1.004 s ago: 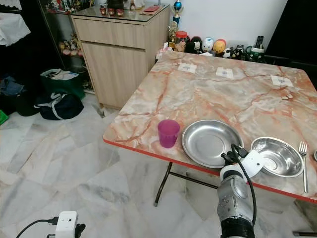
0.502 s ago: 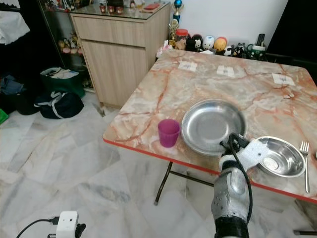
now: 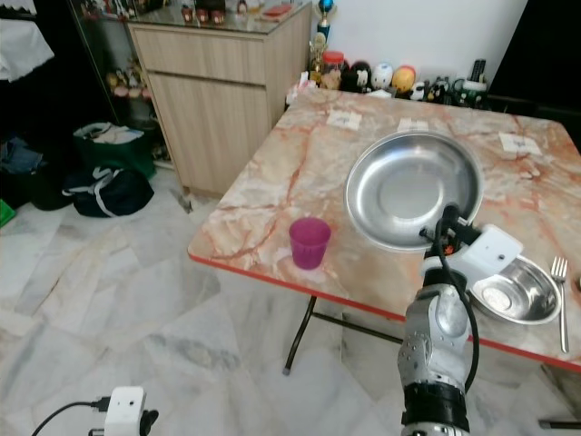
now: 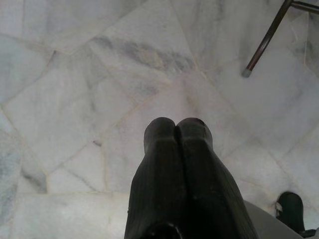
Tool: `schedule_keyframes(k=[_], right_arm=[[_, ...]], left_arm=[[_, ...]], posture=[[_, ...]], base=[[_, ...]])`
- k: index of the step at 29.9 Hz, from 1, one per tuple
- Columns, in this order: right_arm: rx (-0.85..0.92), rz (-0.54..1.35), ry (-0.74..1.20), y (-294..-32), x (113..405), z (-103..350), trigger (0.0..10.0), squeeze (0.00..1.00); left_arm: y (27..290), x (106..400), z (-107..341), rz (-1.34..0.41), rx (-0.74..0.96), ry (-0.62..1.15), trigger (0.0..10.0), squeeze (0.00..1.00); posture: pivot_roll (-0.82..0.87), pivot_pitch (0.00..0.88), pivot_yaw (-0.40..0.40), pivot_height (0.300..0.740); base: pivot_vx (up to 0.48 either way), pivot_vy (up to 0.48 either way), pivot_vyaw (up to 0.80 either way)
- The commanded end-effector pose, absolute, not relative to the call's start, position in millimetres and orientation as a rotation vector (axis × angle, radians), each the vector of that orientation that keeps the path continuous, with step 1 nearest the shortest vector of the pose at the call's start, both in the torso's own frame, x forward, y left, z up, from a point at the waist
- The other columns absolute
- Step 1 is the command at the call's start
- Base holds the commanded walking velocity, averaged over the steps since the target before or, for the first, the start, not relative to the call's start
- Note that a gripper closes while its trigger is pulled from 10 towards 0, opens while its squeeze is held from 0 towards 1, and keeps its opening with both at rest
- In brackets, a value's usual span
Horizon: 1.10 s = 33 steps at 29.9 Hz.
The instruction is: Setting the table
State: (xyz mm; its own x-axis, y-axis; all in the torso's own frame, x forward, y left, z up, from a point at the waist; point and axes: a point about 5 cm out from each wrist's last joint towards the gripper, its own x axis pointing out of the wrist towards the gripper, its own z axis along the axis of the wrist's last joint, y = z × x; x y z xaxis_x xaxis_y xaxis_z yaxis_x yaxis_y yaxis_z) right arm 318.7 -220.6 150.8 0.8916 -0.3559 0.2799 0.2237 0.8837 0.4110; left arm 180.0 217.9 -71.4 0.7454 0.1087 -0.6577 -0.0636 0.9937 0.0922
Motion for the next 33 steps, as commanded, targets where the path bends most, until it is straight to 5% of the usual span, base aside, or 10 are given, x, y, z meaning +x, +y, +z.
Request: schedule_keyframes(k=[1, 19, 33], right_arm=[[0.366, -0.291, -0.377, -217.0, 318.5, 154.8, 10.0, 0.0], [0.285, -0.222, -0.38, -211.1, 301.0, 157.0, 10.0, 0.0], [0.317, -0.22, -0.387, -204.6, 300.2, 164.0, 10.0, 0.0]], left_arm=[[219.2, 176.1, -73.0, 0.088, 0.103, 0.737, 10.0, 0.0], [219.4, 169.6, -77.3, 0.091, 0.112, 0.778, 10.0, 0.0], [221.0, 169.4, -77.6, 0.083, 0.129, 0.792, 10.0, 0.0]], posture=[[0.04, 0.0, -0.018, 0.74], [0.03, 0.0, -0.024, 0.74], [0.03, 0.0, -0.022, 0.74]], base=[[0.0, 0.0, 0.0], [0.0, -0.396, 0.0], [0.0, -0.384, -0.49]])
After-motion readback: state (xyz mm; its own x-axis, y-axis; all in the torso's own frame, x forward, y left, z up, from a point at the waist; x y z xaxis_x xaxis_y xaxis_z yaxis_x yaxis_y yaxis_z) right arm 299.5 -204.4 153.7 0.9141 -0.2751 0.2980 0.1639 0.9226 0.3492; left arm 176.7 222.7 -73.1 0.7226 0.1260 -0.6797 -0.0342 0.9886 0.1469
